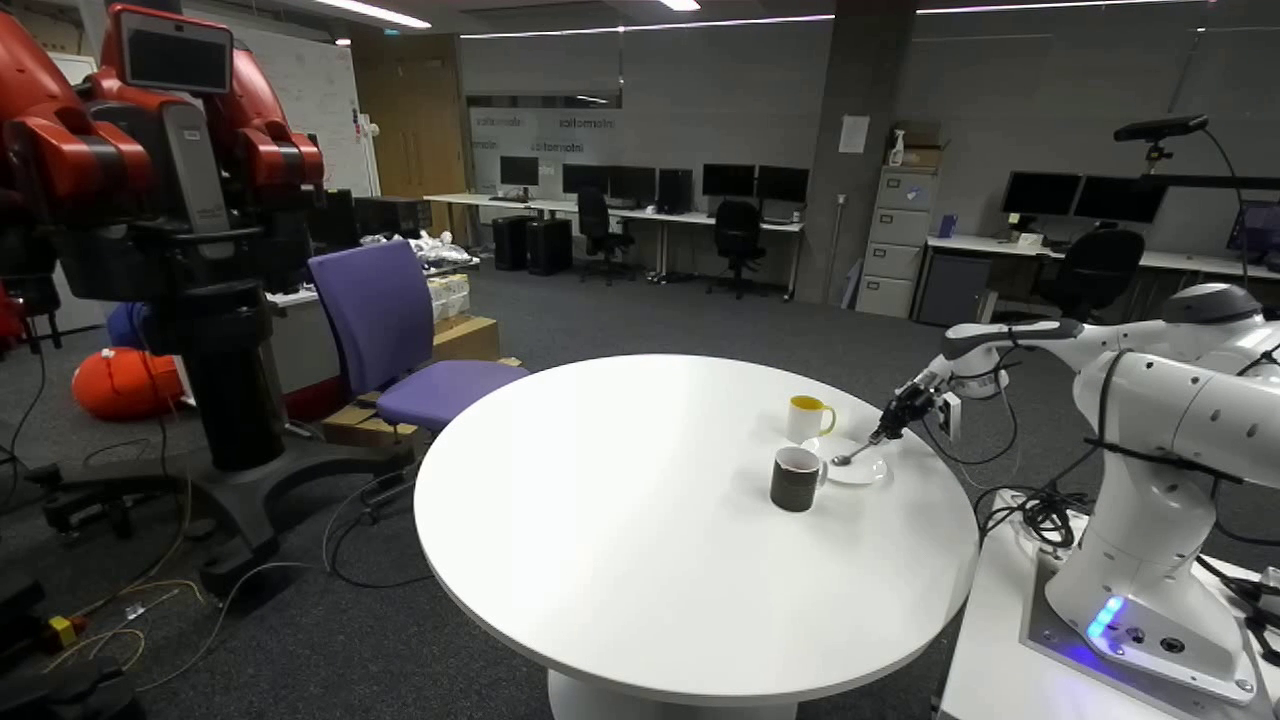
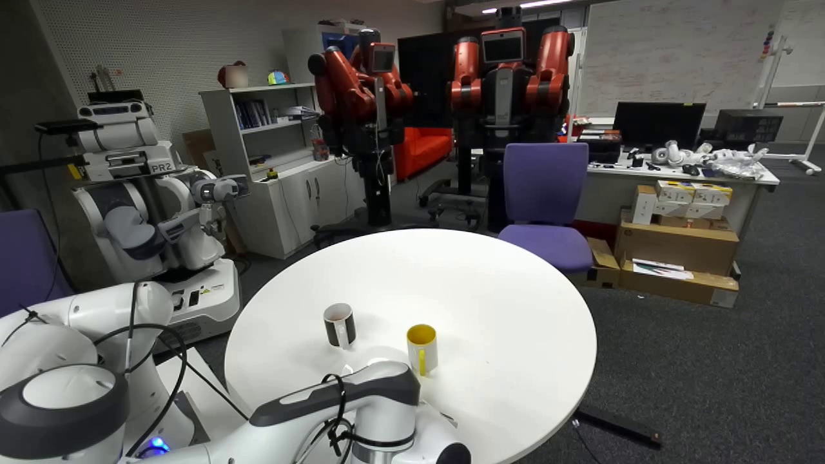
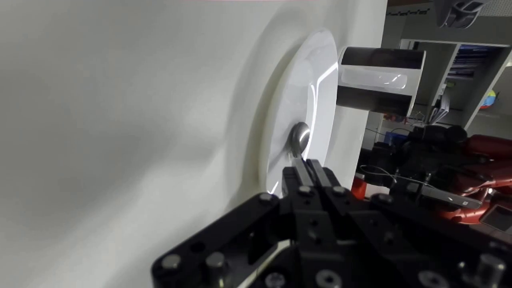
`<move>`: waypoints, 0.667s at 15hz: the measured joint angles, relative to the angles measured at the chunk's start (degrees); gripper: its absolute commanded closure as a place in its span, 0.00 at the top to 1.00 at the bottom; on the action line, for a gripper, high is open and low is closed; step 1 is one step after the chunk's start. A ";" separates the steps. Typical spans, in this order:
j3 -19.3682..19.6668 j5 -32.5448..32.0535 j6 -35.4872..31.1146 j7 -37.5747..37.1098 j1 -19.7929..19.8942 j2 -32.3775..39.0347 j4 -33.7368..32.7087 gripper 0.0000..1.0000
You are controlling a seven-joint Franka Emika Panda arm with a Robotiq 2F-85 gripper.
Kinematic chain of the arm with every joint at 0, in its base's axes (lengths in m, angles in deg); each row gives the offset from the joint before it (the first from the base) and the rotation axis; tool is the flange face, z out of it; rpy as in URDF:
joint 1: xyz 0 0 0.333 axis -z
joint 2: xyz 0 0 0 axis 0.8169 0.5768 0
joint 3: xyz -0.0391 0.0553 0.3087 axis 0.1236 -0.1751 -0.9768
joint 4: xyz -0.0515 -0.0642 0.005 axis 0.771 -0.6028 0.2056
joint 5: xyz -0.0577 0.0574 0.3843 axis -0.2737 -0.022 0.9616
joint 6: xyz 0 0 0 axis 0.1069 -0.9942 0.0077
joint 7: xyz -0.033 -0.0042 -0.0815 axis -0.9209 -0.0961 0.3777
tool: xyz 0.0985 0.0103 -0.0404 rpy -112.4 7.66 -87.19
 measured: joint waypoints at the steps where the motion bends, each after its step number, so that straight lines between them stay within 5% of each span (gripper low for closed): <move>1: 0.00 0.00 0.00 0.00 0.00 0.00 0.00 0.01; 10: -1.14 -0.11 -0.01 0.00 0.52 0.01 -0.01 0.01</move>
